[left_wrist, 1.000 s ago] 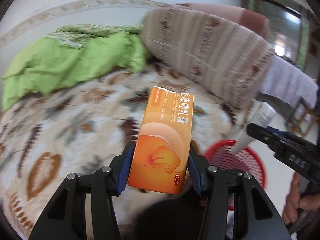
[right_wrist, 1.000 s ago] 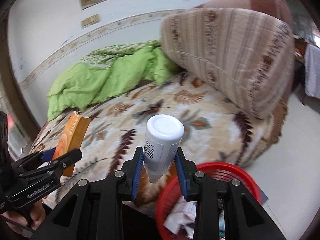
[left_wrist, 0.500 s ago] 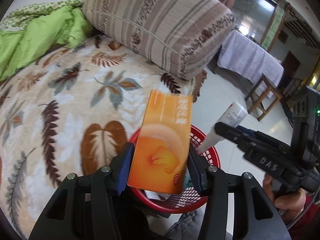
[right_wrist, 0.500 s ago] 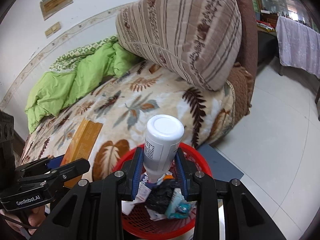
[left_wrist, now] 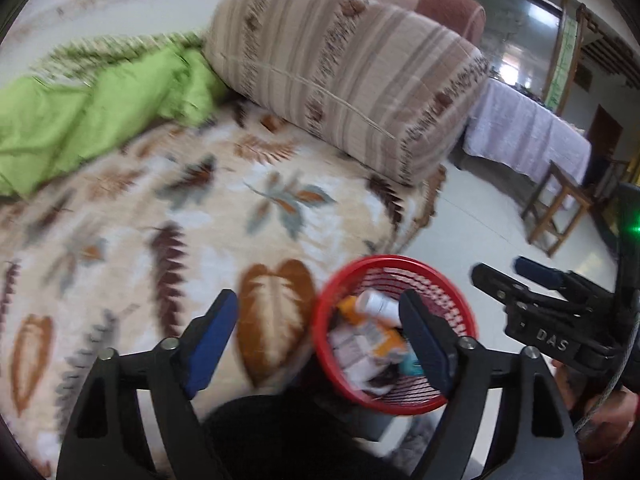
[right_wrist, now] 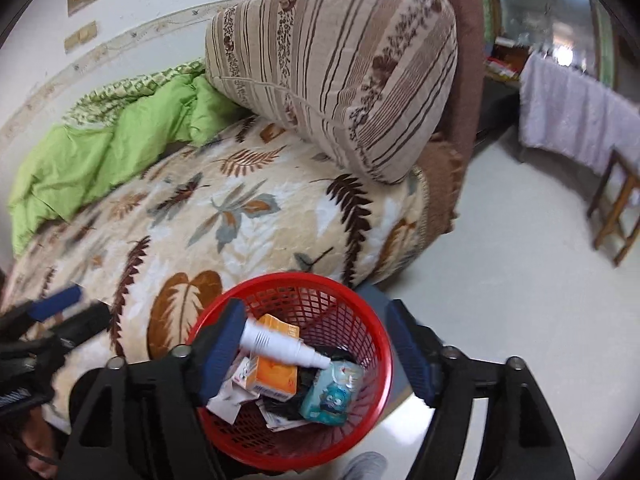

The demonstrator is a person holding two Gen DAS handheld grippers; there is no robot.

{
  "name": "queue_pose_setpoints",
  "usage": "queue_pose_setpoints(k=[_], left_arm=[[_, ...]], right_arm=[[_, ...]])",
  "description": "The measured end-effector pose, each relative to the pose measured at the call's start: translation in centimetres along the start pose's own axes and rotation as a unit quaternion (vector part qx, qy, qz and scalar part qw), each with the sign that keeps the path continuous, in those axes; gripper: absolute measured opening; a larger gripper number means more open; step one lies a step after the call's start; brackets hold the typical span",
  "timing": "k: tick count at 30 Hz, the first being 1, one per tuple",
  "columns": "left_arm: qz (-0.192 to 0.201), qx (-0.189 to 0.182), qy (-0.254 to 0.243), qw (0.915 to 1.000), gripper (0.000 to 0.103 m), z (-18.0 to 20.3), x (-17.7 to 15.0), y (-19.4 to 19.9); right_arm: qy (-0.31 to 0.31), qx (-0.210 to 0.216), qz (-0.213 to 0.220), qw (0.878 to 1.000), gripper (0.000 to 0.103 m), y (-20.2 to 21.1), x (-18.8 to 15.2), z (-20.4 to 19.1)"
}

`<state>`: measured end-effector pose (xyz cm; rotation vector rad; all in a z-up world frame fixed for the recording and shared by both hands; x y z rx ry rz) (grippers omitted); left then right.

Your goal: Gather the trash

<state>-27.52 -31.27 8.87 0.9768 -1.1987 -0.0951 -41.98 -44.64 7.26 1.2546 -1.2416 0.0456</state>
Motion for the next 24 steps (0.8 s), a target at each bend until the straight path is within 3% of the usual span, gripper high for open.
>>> queue_pose_setpoints(k=[4, 7, 11, 17, 24], left_arm=[[0.022, 0.036, 0.006, 0.9991, 0.09, -3.0, -1.0, 2.5], [0.032, 0.053, 0.009, 0.998, 0.095, -4.7, -2.1, 3.9], [0.038, 0.091, 0.008, 0.995, 0.097, -7.0, -3.9, 5.4], [0.045, 0.154, -0.003, 0.987, 0.101, -9.3, -6.1, 6.3], [0.052, 0.156, 0.007, 0.9863, 0.101, -9.8, -5.8, 6.5]], right_arm=[[0.012, -0.041, 0.007, 0.999, 0.087, 1.1, -1.0, -2.0], [-0.014, -0.075, 0.015, 0.997, 0.094, 2.1, -2.1, -2.9], [-0.035, -0.061, 0.02, 0.997, 0.094, 3.3, -3.5, -4.8], [-0.024, -0.078, -0.016, 0.997, 0.095, 3.3, -5.3, -6.8], [-0.005, -0.094, -0.006, 0.996, 0.094, 4.1, -5.2, -7.7]])
Point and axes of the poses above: each gripper's, at about its wrist camera, not at the fingertips, and y roughly against the way its jaws point, z to its right, x to its top, the point moved 8 cm from there along -y, roughly the way its jaws point, and after that the axes turned 8 degrees about x, right-handed, at the moved point
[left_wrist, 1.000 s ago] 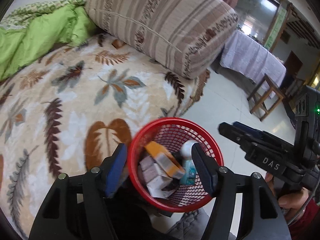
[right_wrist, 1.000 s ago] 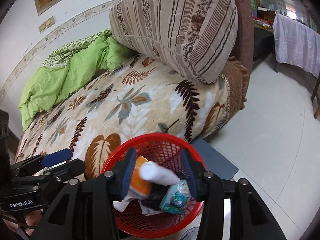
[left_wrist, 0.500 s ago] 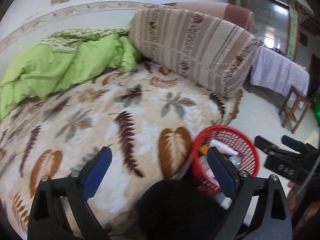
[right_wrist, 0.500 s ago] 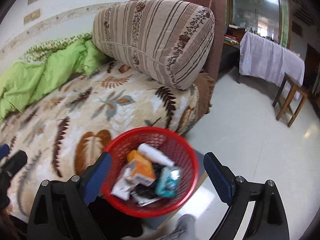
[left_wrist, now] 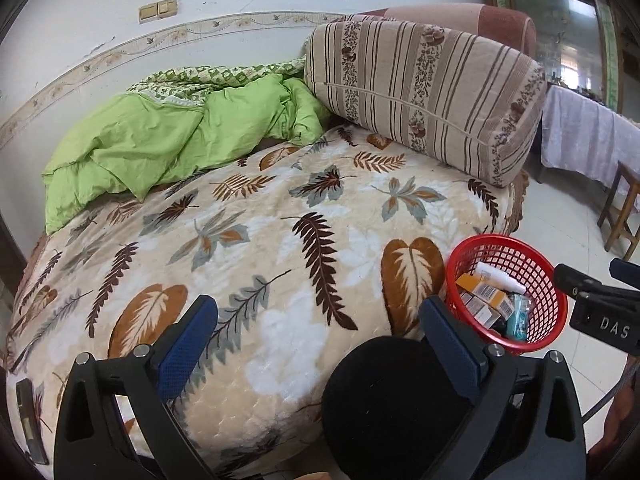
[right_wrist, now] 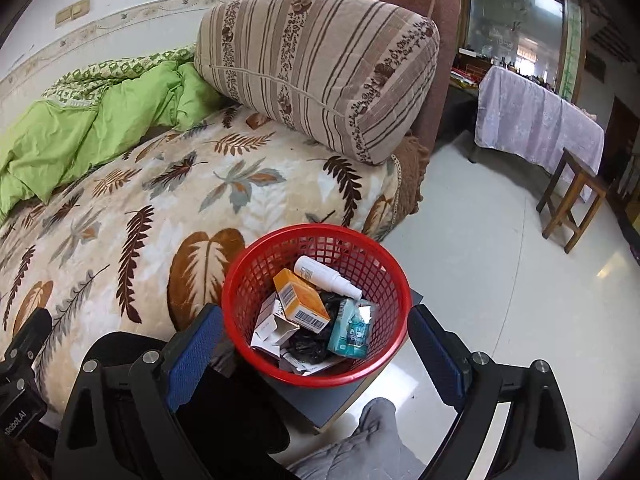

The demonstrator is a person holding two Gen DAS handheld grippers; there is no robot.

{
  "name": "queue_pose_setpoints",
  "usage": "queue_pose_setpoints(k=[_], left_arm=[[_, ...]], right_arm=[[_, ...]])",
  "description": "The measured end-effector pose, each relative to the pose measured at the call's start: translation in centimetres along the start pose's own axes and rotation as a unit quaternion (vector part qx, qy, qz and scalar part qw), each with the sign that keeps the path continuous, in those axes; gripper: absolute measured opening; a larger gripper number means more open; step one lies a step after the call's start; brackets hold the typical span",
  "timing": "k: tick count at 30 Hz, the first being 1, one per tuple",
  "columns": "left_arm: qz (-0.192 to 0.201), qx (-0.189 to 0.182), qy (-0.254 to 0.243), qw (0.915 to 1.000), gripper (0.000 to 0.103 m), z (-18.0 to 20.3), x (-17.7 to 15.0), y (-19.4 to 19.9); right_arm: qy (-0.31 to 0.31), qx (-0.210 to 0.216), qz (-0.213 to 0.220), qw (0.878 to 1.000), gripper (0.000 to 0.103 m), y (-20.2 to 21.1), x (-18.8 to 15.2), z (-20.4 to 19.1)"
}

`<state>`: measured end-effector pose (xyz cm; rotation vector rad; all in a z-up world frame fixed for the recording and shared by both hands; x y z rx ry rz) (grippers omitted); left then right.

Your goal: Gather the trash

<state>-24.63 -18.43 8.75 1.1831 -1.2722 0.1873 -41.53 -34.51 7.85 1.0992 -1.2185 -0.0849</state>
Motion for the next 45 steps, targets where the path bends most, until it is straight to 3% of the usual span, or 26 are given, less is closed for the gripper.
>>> queue_pose_setpoints(k=[3, 9, 29, 45], left_arm=[[0.003, 0.005, -0.002, 1.0, 0.101, 0.0, 0.1, -0.1], [-0.015, -0.027, 0.024, 0.9992, 0.101, 0.0, 0.2, -0.5], [-0.012, -0.023, 0.011, 0.9996, 0.101, 0.8, 0.1, -0.4], [-0.007, 0.015, 0.001, 0.9999, 0.101, 0.5, 0.2, -0.4]], right_arm=[[0.004, 0.001, 0.002, 1.0, 0.094, 0.1, 0.1, -0.3], [0.005, 0.004, -0.004, 1.0, 0.095, -0.4, 0.0, -0.5], [-0.002, 0.011, -0.017, 1.0, 0.095, -1.0, -0.4, -0.2], [-0.001, 0.013, -0.018, 1.0, 0.095, -1.1, -0.4, -0.4]])
Point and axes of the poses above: each gripper's, at about its wrist camera, not at the fingertips, and y roughly against the way its jaws point, z to its right, x to its top, the point moved 8 cm from there along -y, roughly the way its jaws point, and after that the axes turned 8 degrees about x, right-handed, at the moved point
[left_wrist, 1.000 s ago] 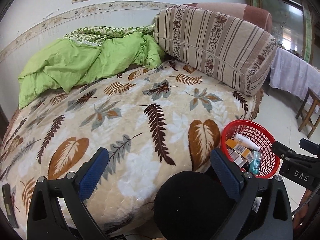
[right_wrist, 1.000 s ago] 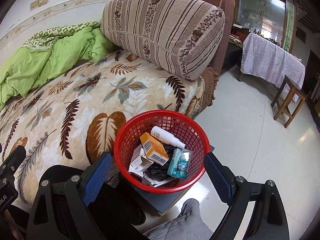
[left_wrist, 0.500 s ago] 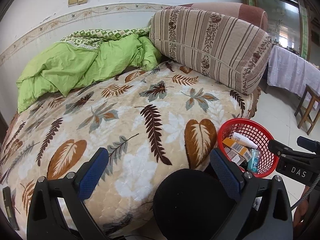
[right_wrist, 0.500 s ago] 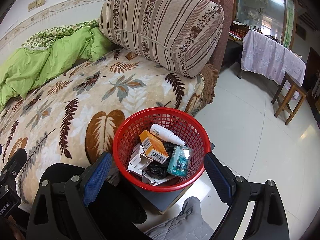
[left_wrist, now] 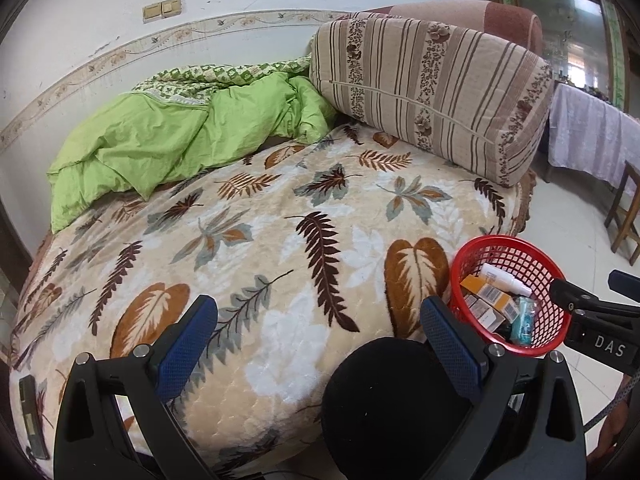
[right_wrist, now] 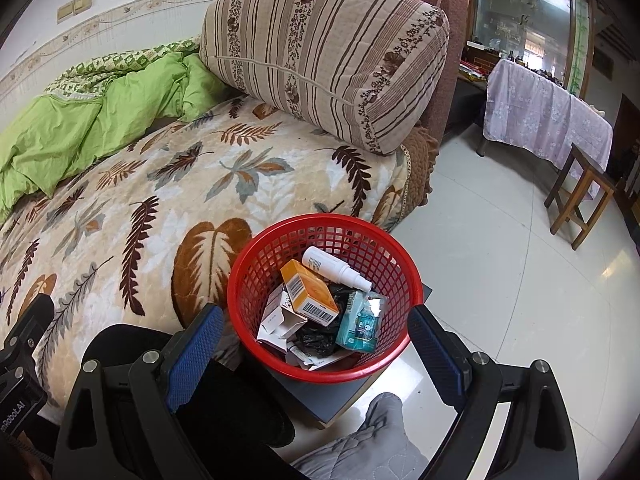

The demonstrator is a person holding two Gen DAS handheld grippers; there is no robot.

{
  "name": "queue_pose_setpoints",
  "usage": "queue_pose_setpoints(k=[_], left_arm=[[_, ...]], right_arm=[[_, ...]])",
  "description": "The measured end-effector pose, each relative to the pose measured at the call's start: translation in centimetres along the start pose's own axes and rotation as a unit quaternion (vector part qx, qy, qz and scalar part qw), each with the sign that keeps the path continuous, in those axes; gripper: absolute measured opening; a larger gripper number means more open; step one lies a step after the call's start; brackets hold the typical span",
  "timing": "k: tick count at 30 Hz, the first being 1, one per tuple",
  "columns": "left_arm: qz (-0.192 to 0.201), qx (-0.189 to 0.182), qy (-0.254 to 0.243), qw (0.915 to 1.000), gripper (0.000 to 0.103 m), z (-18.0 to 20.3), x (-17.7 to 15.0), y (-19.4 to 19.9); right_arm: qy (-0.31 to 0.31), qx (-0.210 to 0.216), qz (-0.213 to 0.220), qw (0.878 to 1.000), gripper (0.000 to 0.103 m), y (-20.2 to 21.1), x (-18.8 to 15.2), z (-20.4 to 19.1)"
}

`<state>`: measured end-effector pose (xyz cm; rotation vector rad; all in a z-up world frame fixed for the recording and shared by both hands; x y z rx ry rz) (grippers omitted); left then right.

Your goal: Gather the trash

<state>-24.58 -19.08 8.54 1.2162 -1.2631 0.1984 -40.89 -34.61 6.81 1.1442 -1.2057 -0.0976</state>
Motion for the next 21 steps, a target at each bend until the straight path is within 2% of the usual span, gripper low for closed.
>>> queue_pose_setpoints(k=[21], left_arm=[[0.007, -0.002, -0.011, 0.9999, 0.101, 0.32, -0.03, 0.34]], right_arm=[[0.0, 0.002, -0.003, 1.0, 0.095, -0.36, -0.19, -0.06]])
Point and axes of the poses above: each gripper's, at about its wrist camera, not at the fingertips, and y roughly against the way its jaws point, z to its right, x to its top, the point moved 8 cm from there along -y, roughly the way its jaws point, and after that the axes turned 8 degrees about x, right-handed, at the moved point
